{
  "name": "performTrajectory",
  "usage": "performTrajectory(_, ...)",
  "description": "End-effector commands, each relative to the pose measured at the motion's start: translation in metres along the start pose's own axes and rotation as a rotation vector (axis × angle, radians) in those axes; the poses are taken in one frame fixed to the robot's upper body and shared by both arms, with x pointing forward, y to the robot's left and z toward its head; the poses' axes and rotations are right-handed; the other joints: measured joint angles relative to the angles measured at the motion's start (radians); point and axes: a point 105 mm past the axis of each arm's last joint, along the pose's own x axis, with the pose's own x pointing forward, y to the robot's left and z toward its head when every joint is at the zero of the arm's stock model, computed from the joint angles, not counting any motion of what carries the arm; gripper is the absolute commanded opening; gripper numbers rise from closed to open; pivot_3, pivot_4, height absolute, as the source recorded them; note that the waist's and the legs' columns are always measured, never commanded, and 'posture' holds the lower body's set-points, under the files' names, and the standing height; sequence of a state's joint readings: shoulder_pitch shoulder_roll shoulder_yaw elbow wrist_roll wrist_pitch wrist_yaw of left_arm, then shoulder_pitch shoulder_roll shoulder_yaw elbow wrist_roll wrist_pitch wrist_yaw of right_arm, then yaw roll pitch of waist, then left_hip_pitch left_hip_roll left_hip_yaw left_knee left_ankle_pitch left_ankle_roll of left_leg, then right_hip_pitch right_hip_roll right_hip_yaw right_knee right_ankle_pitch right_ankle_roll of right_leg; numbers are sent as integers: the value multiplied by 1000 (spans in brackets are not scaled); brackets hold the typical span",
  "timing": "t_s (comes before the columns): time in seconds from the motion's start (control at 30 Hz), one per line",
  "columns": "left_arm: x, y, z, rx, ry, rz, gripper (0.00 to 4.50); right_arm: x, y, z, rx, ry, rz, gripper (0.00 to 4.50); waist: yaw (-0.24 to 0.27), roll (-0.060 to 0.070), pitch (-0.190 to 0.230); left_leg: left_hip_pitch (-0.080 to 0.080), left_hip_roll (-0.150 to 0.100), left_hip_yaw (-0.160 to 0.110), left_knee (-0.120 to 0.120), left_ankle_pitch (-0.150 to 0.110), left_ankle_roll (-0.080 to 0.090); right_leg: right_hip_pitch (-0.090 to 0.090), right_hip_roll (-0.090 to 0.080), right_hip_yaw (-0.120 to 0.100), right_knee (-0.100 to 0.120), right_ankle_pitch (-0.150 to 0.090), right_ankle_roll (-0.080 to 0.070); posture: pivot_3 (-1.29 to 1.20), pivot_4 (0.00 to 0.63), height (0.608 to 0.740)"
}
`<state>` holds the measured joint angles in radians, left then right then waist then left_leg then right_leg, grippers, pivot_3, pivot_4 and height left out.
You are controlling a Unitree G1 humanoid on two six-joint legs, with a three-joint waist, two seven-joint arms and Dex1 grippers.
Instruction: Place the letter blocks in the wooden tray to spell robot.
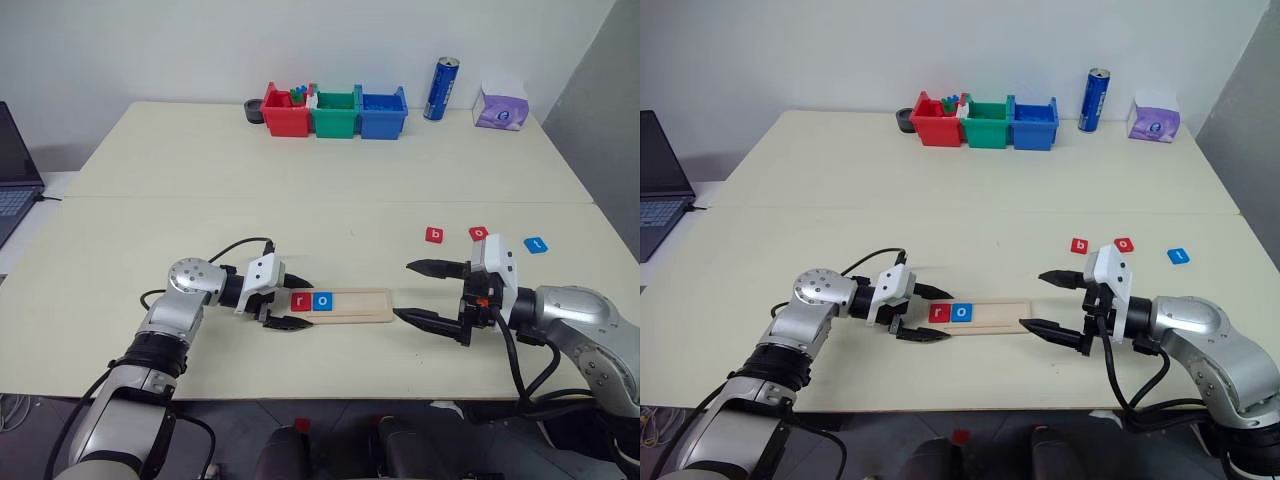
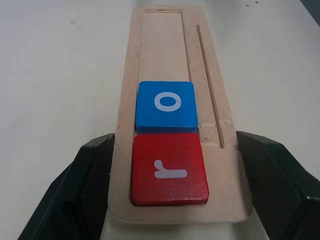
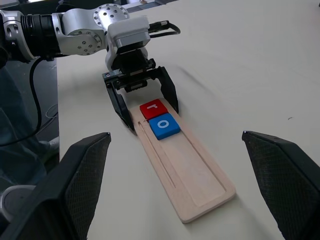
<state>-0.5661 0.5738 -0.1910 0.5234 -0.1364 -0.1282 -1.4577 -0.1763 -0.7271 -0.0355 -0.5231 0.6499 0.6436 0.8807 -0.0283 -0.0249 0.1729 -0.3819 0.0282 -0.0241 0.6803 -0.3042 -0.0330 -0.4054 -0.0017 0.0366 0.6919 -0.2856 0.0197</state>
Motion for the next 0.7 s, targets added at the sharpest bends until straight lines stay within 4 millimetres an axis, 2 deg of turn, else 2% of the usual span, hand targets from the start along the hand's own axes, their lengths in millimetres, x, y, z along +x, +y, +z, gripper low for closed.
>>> performTrajectory(0.03,1,3,8,42,-20,-4,3393,-2,5,11,-48,-30,8,4500,0,0,0,0,0,0,0,0,0,0,0,0,0,0,0,0,150,740)
performTrajectory(0.7,4,-11,4,43,-7,-53,3393,2,6,11,-40,-45,-3,4500,0,0,0,0,0,0,0,0,0,0,0,0,0,0,0,0,150,740)
